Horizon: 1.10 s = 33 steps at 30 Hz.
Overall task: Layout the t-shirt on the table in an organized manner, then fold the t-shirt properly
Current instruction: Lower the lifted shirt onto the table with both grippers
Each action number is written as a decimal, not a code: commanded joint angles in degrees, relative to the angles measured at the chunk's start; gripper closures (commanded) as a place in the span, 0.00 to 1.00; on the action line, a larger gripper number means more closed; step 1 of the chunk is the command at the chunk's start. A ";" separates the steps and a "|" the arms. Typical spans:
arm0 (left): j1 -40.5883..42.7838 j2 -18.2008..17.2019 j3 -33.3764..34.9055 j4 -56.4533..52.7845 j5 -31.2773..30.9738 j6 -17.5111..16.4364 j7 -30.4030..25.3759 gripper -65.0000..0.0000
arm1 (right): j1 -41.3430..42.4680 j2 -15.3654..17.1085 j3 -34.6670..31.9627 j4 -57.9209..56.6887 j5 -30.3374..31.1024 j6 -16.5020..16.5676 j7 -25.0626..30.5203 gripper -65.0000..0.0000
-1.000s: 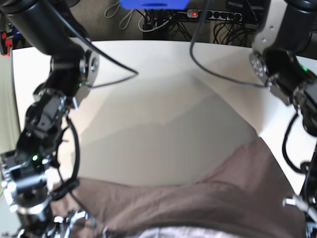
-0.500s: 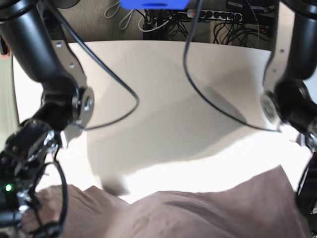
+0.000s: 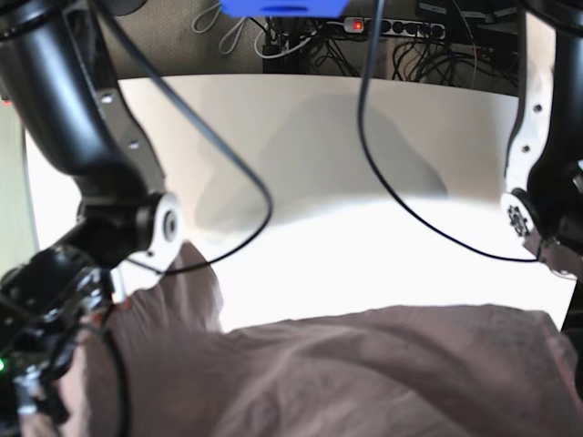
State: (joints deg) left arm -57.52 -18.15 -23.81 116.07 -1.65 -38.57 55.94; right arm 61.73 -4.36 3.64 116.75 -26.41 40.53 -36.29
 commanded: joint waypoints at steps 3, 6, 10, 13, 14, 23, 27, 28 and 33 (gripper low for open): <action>4.73 -1.06 -3.75 0.19 0.11 0.72 2.21 1.00 | -3.05 -0.08 -0.08 0.13 -0.09 -0.53 2.32 1.00; 13.60 -0.79 -5.51 -0.34 0.02 0.72 2.12 1.00 | -8.42 -0.17 0.01 -1.01 0.00 -0.53 3.63 1.00; 25.21 2.20 -5.68 -1.65 -0.06 0.63 -2.89 1.00 | -16.33 -0.43 0.18 -4.97 1.05 -0.53 7.85 1.00; 31.10 5.36 -5.77 -4.82 0.20 0.72 -9.57 1.00 | -21.34 -0.43 0.62 -10.59 4.30 -0.53 11.46 1.00; 32.33 5.80 -5.68 -6.23 0.20 0.72 -10.89 1.00 | -22.48 -0.34 0.62 -12.53 5.10 -0.53 12.78 1.00; 30.84 4.92 -5.68 -25.83 3.10 5.47 -12.38 1.00 | -23.89 7.22 0.62 -35.21 11.95 -4.53 19.63 1.00; 26.00 4.92 -5.59 -35.76 4.60 5.73 -14.84 1.00 | -19.76 9.33 0.62 -44.88 13.01 -5.24 20.43 1.00; 24.86 4.92 -5.42 -37.96 5.83 5.73 -16.07 1.00 | -18.35 9.77 0.62 -47.34 13.01 -5.41 20.43 1.00; 17.65 4.83 -0.58 -49.65 14.35 5.82 -19.06 1.00 | -10.70 11.09 0.62 -59.65 12.74 -5.41 20.34 1.00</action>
State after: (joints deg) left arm -37.91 -12.53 -24.36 65.41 13.19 -33.32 38.48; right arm 48.93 6.59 4.16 55.94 -14.55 35.81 -17.72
